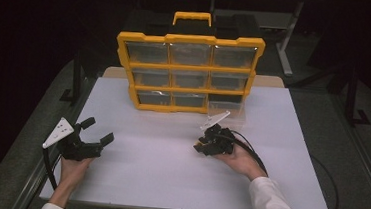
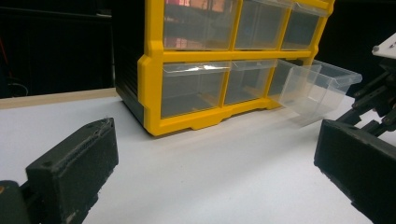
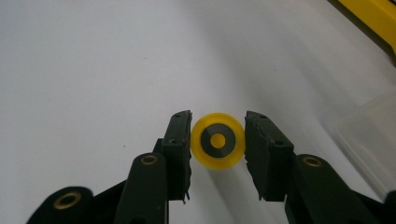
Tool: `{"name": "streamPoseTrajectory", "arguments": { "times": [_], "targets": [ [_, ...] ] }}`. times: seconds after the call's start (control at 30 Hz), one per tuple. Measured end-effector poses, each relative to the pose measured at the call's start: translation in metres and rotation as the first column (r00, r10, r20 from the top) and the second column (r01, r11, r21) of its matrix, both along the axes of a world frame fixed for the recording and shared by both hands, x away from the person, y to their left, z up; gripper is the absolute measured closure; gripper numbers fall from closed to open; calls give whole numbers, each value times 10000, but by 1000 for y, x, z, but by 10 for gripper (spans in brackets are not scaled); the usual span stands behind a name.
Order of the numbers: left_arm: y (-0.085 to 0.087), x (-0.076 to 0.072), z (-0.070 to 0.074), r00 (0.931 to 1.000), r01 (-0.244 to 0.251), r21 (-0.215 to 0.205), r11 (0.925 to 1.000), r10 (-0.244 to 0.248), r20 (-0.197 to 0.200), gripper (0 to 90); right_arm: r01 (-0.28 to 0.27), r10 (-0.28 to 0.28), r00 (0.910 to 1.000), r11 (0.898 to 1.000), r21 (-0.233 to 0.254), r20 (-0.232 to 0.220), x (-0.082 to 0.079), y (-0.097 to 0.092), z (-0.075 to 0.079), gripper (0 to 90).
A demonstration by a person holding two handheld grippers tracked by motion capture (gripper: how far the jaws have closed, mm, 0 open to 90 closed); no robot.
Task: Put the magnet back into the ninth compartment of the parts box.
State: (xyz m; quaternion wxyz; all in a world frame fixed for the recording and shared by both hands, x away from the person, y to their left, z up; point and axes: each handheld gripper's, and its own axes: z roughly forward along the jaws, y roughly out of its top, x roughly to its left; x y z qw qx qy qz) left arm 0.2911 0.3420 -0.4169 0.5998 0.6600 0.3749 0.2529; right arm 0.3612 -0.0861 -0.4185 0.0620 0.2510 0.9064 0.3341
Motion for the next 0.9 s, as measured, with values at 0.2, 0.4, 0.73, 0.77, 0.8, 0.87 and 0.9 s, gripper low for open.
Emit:
{"name": "streamPoseTrajectory", "arguments": {
  "times": [0.2, 0.4, 0.73, 0.77, 0.8, 0.87, 0.9],
  "targets": [
    [1, 0, 0, 10000, -18, -54, 10000, 18, -6, 0, -60, 61, 10000, 9999, 128, -23, 1, -4, 10, 609],
    [1, 0, 0, 10000, -10, -55, 10000, 10, 14, 0, -54, 55, 10000, 9998, 198, -49, 0, -6, 18, 609],
    [1, 0, 0, 10000, -19, -75, 10000, 20, 24, 0, -22, 20, 10000, 9986, 535, 53, -1, -13, 37, 609],
    [1, 0, 0, 10000, -14, -92, 10000, 14, 38, 0, 50, -53, 10000, 9979, 647, 48, 0, -16, 41, 609],
    [1, 0, 0, 10000, -19, -94, 10000, 20, 46, 0, 63, -67, 10000, 9977, 673, 57, 0, -17, 42, 609],
    [1, 0, 0, 10000, -26, -72, 10000, 26, 65, 0, 118, -124, 9999, 9972, 734, 78, 1, -19, 45, 609],
    [1, 0, 0, 10000, -18, -74, 10000, 18, 49, 0, 133, -142, 9998, 9969, 778, 106, 1, -19, 46, 610]
  ]
}}
